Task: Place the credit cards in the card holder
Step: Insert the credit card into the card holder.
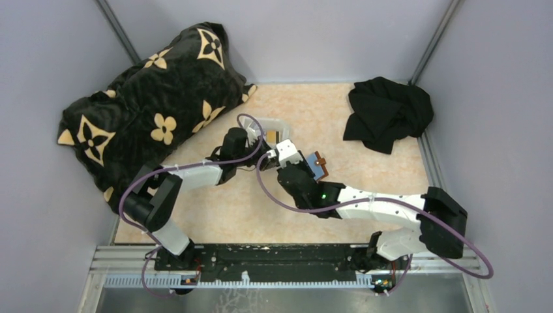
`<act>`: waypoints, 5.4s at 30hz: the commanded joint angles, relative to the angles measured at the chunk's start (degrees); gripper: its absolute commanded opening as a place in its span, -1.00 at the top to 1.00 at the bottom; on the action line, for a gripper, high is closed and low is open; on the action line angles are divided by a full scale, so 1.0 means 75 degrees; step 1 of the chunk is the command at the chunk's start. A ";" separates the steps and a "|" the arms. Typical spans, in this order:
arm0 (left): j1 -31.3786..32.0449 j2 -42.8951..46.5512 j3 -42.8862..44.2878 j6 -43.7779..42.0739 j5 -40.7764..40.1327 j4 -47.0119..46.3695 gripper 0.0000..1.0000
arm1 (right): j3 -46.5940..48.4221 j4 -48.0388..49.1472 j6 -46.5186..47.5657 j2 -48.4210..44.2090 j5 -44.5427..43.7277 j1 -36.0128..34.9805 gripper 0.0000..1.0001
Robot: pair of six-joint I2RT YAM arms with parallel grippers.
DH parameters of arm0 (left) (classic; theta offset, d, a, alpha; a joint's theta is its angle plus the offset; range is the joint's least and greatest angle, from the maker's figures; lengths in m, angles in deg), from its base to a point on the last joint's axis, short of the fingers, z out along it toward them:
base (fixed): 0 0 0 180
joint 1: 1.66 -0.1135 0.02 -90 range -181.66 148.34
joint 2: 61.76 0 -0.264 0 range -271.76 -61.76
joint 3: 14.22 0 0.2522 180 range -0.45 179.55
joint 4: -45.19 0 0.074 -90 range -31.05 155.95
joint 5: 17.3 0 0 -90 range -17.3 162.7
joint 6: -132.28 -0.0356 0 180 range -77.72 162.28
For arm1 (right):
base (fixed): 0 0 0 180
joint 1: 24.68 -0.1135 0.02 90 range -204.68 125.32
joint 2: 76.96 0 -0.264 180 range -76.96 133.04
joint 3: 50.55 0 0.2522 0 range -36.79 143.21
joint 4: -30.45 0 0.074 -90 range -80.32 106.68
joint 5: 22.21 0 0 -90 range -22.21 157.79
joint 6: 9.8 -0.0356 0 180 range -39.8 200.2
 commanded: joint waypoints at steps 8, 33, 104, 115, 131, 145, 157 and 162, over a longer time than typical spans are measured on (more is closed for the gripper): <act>0.0272 -0.0113 -0.0621 -0.0434 -0.0474 -0.1290 1.00 | -0.0019 -0.0649 -0.1811 -0.0186 0.1521 0.1595 1.00; 0.0990 -0.1098 -0.0614 -0.0386 -0.0841 -0.2125 1.00 | 0.0397 -0.0738 -0.2633 0.1527 0.3568 0.3483 1.00; 0.1710 -0.1677 0.0663 -0.0520 -0.3000 0.0199 1.00 | -0.0500 -0.0530 -0.2745 0.1945 0.4247 0.4863 1.00; 0.1759 -0.1648 0.0848 -0.0313 -0.3571 0.1144 1.00 | -0.0572 -0.0426 -0.2722 0.2021 0.4346 0.4918 1.00; 0.1736 -0.1777 0.1086 -0.0595 -0.3684 0.1475 1.00 | -0.0572 -0.0418 -0.2698 0.2045 0.4391 0.4973 1.00; 0.1755 -0.2308 0.1056 -0.0138 -0.2600 0.0663 1.00 | -0.0513 -0.0412 -0.2698 0.2185 0.4464 0.4968 1.00; 0.1759 -0.2064 0.0574 0.0573 -0.2986 0.1081 1.00 | -0.0548 -0.0368 -0.2721 0.2220 0.4512 0.4967 1.00; 0.1754 -0.2266 0.0638 0.0735 -0.2797 0.0949 1.00 | -0.0566 -0.0384 -0.2721 0.2221 0.4538 0.4967 1.00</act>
